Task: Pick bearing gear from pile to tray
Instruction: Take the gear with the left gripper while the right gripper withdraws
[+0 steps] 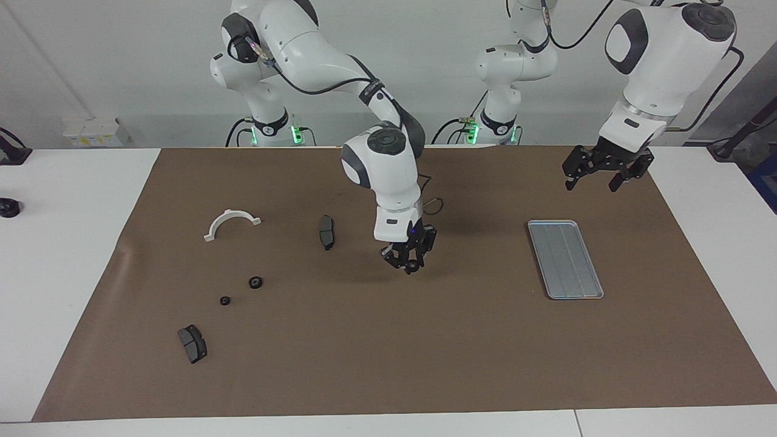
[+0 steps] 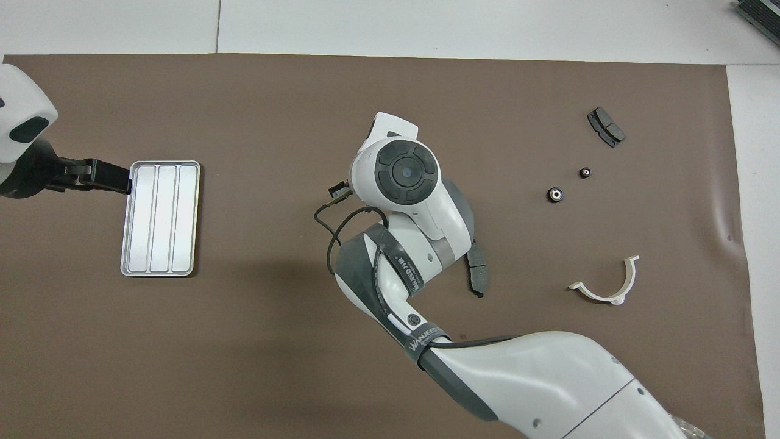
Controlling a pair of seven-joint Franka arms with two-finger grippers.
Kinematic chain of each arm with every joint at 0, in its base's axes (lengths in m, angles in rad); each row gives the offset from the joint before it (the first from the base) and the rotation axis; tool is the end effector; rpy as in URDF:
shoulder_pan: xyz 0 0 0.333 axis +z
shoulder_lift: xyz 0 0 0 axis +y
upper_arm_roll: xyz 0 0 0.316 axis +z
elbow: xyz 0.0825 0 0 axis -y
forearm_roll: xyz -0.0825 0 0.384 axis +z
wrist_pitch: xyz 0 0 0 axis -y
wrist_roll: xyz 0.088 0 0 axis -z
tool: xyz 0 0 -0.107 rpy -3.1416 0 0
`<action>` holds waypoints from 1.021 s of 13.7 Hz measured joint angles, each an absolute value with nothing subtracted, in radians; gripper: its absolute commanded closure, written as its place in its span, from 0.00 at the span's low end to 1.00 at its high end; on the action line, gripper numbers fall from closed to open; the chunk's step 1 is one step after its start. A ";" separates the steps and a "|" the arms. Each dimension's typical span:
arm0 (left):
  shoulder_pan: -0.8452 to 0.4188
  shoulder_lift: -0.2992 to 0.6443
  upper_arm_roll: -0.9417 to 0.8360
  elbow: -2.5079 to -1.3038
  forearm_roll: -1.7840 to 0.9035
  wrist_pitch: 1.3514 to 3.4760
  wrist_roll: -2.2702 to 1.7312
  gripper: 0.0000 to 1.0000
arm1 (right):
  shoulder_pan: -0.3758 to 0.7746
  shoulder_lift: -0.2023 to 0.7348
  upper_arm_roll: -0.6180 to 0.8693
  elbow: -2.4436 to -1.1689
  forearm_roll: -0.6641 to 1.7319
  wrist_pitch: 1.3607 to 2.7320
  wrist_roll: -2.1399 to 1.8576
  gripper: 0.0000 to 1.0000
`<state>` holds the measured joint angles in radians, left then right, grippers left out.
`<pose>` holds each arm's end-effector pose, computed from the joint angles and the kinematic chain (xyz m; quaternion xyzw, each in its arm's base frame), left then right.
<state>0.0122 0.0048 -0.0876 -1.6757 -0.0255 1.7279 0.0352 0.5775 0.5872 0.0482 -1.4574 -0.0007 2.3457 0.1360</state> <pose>0.5659 -0.0450 0.5859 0.9982 -0.0536 0.0234 0.0133 0.6030 0.4270 0.3729 -0.9605 -0.2340 -0.1349 0.0673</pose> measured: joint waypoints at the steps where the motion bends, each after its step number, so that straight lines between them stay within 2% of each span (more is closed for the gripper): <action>1: 0.012 0.005 -0.088 -1.676 -0.025 1.728 0.035 0.00 | 0.599 0.588 0.048 -1.462 -0.001 2.357 0.149 0.88; 2: 0.012 0.005 -0.093 -1.676 -0.025 1.728 0.035 0.00 | 0.621 0.590 0.049 -1.470 -0.001 2.367 0.166 0.72; 4: 0.009 0.005 -0.101 -1.676 -0.026 1.728 0.035 0.00 | 0.658 0.593 0.048 -1.491 -0.001 2.382 0.189 0.10; 5: 0.008 0.005 -0.102 -1.676 -0.026 1.728 0.035 0.00 | 0.670 0.594 0.048 -1.498 -0.001 2.384 0.195 0.00; 10: 0.008 0.004 -0.103 -1.685 -0.026 1.746 0.034 0.00 | 0.651 0.593 0.033 -1.494 -0.001 2.382 0.235 0.00; 14: -0.016 -0.004 -0.111 -1.778 -0.026 1.897 -0.042 0.00 | 0.442 0.540 0.028 -1.485 -0.001 2.288 0.145 0.00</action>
<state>-0.0157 -0.0039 -0.1114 -1.7775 -0.0258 1.8972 -0.0420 0.4425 0.5401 0.0277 -1.4852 -0.0007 2.2885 0.1454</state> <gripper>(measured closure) 0.000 0.000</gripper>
